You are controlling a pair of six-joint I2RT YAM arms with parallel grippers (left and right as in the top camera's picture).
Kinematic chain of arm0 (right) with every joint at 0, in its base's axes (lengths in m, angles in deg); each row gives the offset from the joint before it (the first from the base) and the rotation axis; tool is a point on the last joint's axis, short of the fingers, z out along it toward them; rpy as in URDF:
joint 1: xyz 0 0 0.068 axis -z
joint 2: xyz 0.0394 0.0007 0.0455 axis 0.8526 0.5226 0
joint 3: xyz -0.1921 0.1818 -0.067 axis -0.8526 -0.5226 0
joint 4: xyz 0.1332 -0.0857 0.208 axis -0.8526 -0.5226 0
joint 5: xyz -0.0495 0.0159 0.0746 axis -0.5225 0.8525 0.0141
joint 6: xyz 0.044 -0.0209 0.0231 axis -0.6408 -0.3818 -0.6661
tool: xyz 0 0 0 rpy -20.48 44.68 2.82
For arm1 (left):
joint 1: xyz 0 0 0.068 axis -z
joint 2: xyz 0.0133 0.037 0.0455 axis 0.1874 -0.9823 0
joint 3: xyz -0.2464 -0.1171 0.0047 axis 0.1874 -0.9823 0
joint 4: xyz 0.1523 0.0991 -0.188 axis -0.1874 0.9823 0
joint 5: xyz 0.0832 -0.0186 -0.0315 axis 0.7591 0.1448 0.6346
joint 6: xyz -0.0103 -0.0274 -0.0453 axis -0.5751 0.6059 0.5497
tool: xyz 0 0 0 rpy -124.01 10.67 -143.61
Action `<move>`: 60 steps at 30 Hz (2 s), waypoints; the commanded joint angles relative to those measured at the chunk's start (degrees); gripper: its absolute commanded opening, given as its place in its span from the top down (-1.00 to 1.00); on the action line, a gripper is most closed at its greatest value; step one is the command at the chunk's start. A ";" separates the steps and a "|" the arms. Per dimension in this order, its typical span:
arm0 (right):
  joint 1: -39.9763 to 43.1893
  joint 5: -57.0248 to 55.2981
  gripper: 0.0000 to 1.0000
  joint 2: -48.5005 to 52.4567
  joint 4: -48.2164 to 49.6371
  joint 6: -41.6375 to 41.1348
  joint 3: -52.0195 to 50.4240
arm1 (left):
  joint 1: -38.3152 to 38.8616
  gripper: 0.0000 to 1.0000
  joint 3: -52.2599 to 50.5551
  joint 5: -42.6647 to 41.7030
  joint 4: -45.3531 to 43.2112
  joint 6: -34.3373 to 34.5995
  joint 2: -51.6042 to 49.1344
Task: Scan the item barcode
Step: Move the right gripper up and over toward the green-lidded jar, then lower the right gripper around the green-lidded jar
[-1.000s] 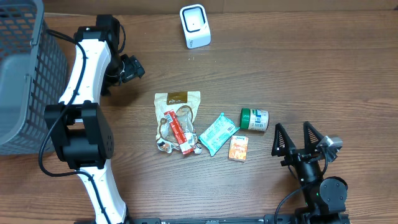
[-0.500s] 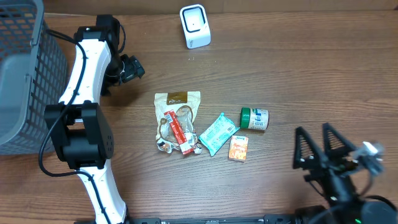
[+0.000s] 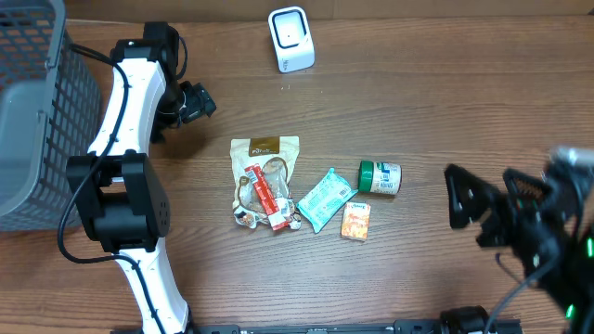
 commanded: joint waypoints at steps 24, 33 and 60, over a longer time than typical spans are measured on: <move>-10.64 -0.28 -0.75 54.45 -21.59 36.85 23.98 | -0.09 -1.00 0.98 0.74 -0.04 -0.70 0.87; -22.80 -18.86 -0.80 54.45 -6.75 36.83 5.40 | -0.09 -1.00 0.98 0.74 -0.07 -0.70 0.87; -23.56 -25.92 -0.61 55.19 13.42 44.83 -11.39 | -0.09 -0.99 0.98 0.74 -0.07 -0.70 0.87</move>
